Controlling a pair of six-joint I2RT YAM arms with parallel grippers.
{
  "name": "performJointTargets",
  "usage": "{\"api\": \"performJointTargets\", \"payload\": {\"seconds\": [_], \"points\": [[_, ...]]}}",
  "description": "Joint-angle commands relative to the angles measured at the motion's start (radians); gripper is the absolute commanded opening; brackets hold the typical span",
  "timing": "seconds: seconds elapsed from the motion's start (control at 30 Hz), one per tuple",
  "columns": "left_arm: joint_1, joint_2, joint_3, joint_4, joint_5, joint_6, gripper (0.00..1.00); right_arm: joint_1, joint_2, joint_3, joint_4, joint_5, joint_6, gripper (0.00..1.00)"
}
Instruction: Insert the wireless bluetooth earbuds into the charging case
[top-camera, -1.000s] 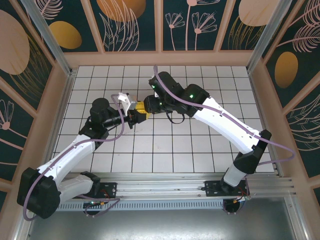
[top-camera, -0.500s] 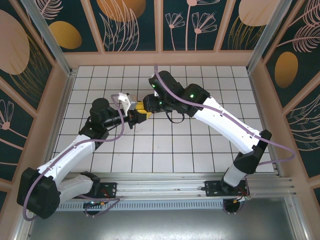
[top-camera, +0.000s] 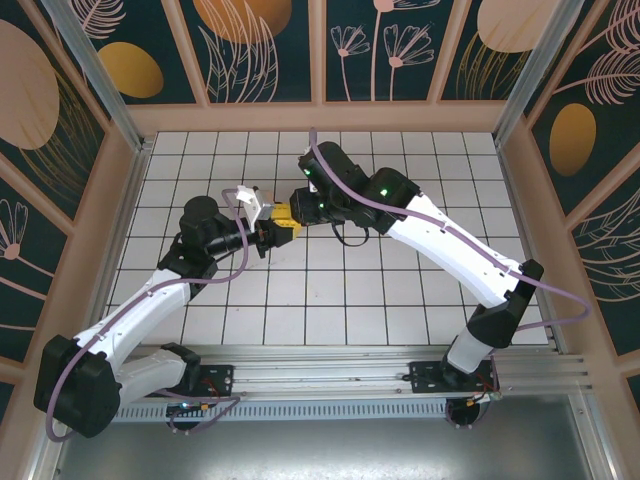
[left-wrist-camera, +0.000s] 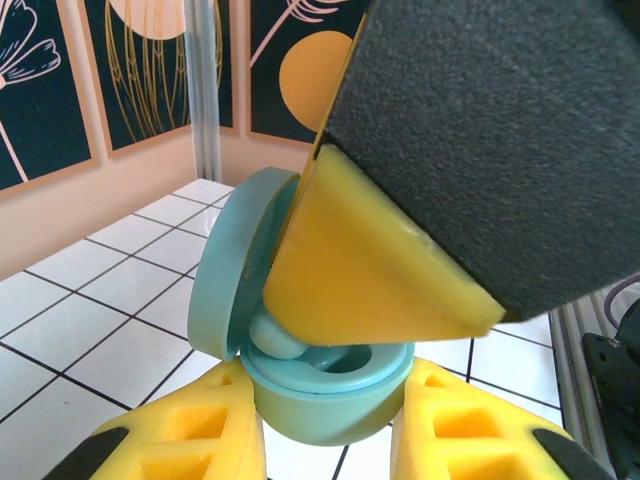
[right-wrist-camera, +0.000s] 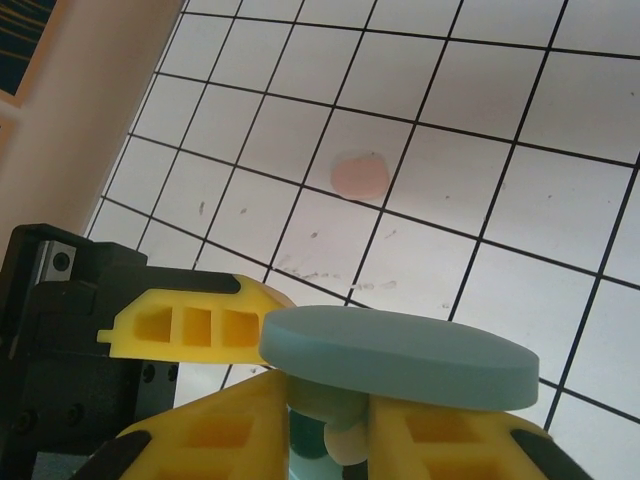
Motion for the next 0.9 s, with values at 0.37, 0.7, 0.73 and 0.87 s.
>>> {"api": "performJointTargets", "payload": {"seconds": [0.37,0.7,0.73,0.87], "points": [[-0.003,-0.026,0.002,0.032,0.009,-0.003,0.00,-0.016,-0.050,-0.029,0.006,0.030,0.009,0.12],[-0.003,-0.021,0.004,0.036,0.007,-0.004,0.00,-0.019,-0.060,-0.051,0.014,0.008,0.020,0.10],[-0.004,-0.021,0.004,0.036,0.009,-0.004,0.00,-0.023,-0.066,-0.056,0.021,-0.005,0.022,0.10],[-0.003,-0.020,0.006,0.036,0.009,-0.005,0.00,-0.033,-0.101,-0.082,0.062,-0.050,0.032,0.11]]}}
